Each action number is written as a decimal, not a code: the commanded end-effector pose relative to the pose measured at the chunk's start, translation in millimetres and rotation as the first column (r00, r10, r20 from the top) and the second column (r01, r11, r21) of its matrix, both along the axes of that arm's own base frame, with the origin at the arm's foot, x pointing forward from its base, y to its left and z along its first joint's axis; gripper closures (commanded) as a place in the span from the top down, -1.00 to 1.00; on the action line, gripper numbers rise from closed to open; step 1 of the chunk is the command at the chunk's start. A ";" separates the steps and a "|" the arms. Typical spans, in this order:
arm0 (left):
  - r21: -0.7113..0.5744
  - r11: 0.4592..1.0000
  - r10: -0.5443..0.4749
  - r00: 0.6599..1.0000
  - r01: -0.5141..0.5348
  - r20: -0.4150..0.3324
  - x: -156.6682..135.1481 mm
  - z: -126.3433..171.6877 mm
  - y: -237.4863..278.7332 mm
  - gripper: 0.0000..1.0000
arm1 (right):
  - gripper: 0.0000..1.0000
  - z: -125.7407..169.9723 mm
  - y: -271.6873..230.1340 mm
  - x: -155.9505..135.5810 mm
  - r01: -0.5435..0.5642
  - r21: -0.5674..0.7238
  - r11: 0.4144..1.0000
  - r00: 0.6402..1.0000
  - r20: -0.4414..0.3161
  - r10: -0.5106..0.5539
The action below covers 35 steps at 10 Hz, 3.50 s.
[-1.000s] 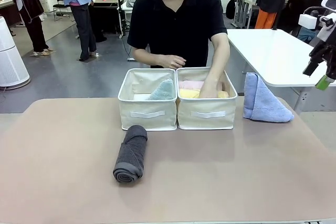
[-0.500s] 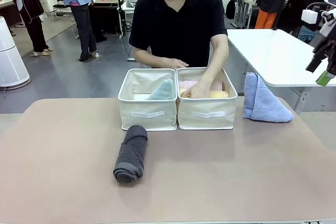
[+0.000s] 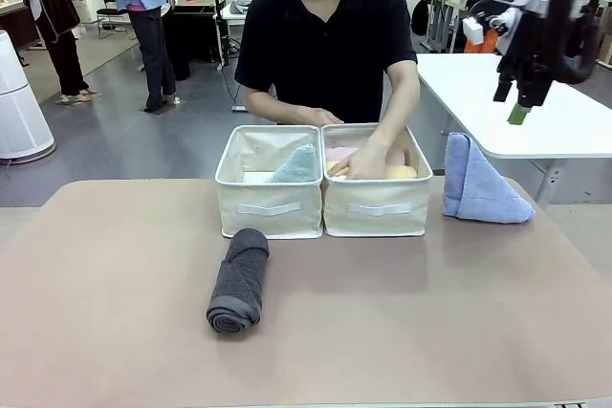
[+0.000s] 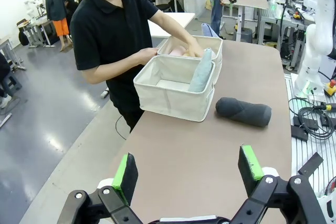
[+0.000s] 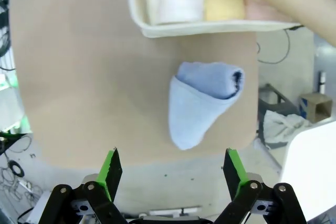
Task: Sort the towels based on their folding style.
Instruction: Pick up another triangle-folded towel from the table and place it in the left Fabric basket.
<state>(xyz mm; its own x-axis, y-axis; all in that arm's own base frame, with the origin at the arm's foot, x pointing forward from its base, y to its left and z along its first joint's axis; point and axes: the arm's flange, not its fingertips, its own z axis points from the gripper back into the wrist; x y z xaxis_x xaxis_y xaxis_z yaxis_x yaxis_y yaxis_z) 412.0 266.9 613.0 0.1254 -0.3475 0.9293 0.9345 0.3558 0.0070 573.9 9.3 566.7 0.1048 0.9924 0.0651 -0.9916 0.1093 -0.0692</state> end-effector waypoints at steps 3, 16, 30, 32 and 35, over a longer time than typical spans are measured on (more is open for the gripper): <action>-0.015 1.000 0.008 1.000 -0.008 -0.001 -3.3 0.9 -2.1 1.00 | 1.00 -5.1 9.0 23.2 0.026 -0.049 0.998 0.999 -0.018 -0.027; -0.015 1.000 0.008 1.000 -0.008 -0.001 -3.3 0.9 -2.1 1.00 | 1.00 -74.8 -3.0 106.7 -0.051 0.123 0.991 0.987 -0.144 0.069; -0.015 1.000 0.008 1.000 -0.008 -0.001 -3.3 0.9 -2.1 1.00 | -1.00 -128.3 6.7 115.6 -0.060 0.133 0.989 0.950 -0.297 0.097; -0.015 1.000 0.008 1.000 -0.008 -0.001 -3.3 0.9 -2.1 1.00 | -0.68 -127.4 6.2 114.3 -0.073 0.136 0.988 0.948 -0.297 0.111; -0.015 1.000 0.008 1.000 -0.008 -0.001 -3.3 0.9 -2.1 1.00 | -1.00 -123.5 5.3 111.2 -0.087 0.131 0.987 0.950 -0.288 0.122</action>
<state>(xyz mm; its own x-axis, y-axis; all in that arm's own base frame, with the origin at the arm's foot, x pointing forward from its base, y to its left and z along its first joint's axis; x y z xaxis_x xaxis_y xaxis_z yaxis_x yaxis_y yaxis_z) 411.8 267.0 612.9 0.1259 -0.3472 0.9293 0.9343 0.3564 0.0065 683.5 17.3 438.3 0.0586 0.9839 0.1688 -0.9729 0.0184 0.2304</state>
